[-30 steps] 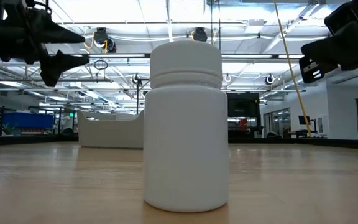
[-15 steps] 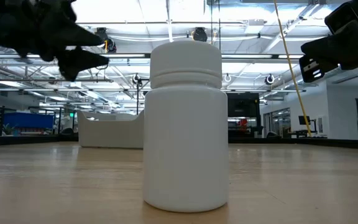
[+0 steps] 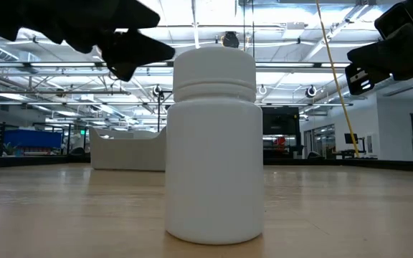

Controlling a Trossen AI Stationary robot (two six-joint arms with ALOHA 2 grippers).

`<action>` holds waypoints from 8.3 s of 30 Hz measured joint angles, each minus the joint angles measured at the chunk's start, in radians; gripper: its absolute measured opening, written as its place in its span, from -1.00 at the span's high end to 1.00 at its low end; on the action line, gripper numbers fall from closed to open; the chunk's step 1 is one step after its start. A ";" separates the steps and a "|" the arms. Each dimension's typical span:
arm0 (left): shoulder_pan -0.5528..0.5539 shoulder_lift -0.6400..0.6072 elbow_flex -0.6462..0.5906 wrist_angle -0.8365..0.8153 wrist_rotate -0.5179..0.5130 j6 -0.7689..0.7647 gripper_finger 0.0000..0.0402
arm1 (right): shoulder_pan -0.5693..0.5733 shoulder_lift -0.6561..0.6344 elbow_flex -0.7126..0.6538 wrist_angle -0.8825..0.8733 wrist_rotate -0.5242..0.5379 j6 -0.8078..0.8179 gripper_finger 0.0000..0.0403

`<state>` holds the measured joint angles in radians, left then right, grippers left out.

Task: Pick and place pill bottles into a basket
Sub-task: Put the white medicine bottle into the gray basket, then return to Home Position

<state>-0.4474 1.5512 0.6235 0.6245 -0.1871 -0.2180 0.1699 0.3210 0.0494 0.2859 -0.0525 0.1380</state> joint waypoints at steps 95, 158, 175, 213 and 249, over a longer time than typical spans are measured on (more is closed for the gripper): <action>-0.140 0.465 0.455 -0.228 -0.041 -0.066 -0.67 | 0.000 0.001 -0.001 0.000 0.000 0.000 0.98; 0.238 -0.237 0.083 -0.594 -0.421 0.091 0.18 | 0.000 0.013 0.000 -0.010 0.000 0.000 0.98; 0.458 -0.546 -0.264 -0.502 -0.456 -0.028 0.17 | 0.000 0.020 0.000 -0.016 0.000 0.000 0.98; 0.604 -0.327 -0.311 -0.299 -0.255 -0.070 0.03 | 0.000 0.020 0.000 -0.015 0.000 0.000 0.98; 0.588 -0.637 -0.310 -0.487 -0.061 -0.052 0.26 | 0.000 0.020 -0.001 -0.015 0.000 0.000 0.98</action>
<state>0.1406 0.9142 0.3138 0.1374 -0.2484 -0.2705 0.1701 0.3413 0.0487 0.2714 -0.0525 0.1379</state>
